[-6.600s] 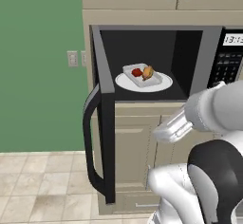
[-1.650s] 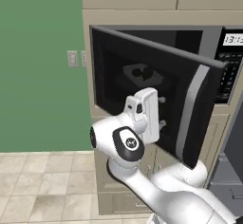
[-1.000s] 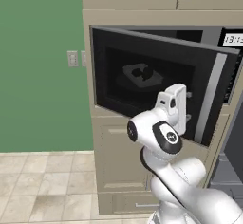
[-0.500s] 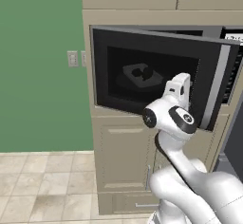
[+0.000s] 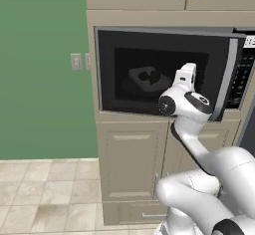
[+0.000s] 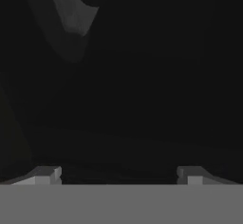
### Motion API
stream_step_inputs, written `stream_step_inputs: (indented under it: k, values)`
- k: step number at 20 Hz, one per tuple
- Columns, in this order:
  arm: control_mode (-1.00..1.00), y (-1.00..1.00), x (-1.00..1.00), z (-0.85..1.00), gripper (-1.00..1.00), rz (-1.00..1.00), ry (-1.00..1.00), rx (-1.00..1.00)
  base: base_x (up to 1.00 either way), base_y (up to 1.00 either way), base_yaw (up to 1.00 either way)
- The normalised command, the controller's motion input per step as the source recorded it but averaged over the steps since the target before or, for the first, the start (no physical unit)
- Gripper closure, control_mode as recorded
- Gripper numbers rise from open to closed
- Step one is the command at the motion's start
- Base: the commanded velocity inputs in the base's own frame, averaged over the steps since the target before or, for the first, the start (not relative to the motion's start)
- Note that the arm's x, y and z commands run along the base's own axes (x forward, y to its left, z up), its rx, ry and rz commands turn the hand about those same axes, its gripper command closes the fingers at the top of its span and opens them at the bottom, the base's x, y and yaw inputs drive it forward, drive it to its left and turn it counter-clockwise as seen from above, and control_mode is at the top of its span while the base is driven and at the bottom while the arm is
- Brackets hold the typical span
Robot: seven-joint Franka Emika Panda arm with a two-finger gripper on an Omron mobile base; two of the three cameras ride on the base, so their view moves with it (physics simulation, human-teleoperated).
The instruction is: Place the tupperware containing the chicken drumstick and bell pepper meal in the microwave. Close the microwave door and press the start button to reheat the meal.
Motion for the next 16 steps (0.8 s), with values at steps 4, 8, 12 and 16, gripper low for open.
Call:
stream_step_inputs:
  k: [4,8,12,16]
  values:
    - [-1.00,0.00,0.78,0.12,-1.00,0.10,0.00,0.04,0.00,0.00,0.00]
    - [-1.00,0.00,0.77,0.09,-1.00,0.10,0.00,0.03,0.00,0.00,0.00]
    - [-1.00,0.00,0.72,0.03,-1.00,0.10,0.00,0.02,0.00,0.00,0.00]
    - [-1.00,0.00,0.71,0.04,-1.00,0.10,0.00,0.01,0.00,0.00,0.00]
